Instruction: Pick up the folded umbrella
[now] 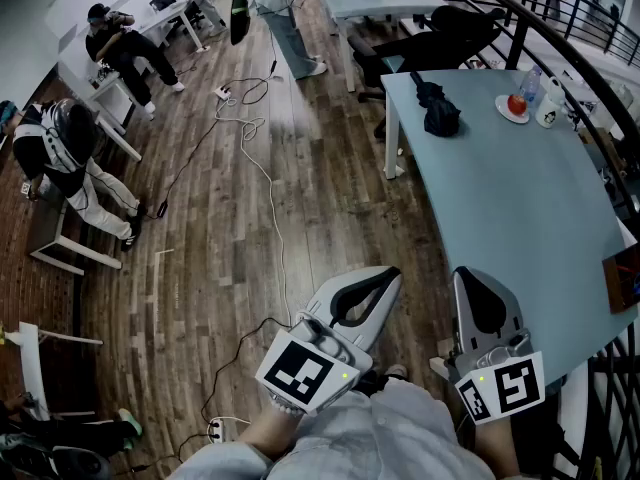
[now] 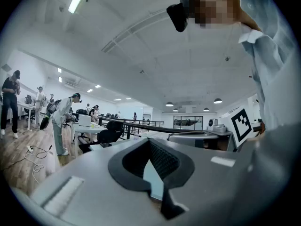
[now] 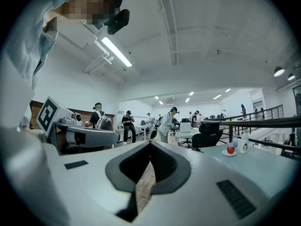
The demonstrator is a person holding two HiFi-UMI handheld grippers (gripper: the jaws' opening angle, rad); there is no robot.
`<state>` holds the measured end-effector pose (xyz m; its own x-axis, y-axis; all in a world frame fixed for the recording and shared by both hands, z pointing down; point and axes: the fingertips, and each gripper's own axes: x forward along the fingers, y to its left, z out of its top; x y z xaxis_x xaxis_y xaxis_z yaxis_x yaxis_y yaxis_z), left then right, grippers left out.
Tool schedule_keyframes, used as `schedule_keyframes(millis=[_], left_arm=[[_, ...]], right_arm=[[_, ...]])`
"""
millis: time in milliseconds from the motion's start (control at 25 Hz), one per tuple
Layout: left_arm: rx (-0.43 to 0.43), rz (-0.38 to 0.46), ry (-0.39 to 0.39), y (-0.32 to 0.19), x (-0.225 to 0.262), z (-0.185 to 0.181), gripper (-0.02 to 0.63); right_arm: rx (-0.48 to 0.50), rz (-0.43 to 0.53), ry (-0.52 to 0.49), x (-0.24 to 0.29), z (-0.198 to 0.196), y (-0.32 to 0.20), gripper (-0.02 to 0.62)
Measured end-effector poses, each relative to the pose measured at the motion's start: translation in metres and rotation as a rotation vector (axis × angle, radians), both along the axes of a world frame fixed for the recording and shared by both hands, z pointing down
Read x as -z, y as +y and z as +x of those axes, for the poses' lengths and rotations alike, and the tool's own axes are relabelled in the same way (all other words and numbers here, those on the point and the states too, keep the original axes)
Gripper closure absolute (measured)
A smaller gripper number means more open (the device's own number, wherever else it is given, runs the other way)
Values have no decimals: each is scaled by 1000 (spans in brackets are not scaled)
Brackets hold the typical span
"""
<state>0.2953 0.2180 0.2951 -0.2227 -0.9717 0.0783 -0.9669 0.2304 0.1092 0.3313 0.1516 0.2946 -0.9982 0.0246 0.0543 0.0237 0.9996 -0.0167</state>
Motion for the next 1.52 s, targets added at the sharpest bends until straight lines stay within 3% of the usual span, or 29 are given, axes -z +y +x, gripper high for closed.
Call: schedule_keyframes(millis=[1160, 1520], left_arm=[[-80, 27, -8, 44, 7, -63, 601], [-65, 39, -12, 70, 7, -81, 601]], right_arm=[[-92, 4, -4, 7, -57, 46, 595], [-103, 12, 4, 6, -69, 66, 595]])
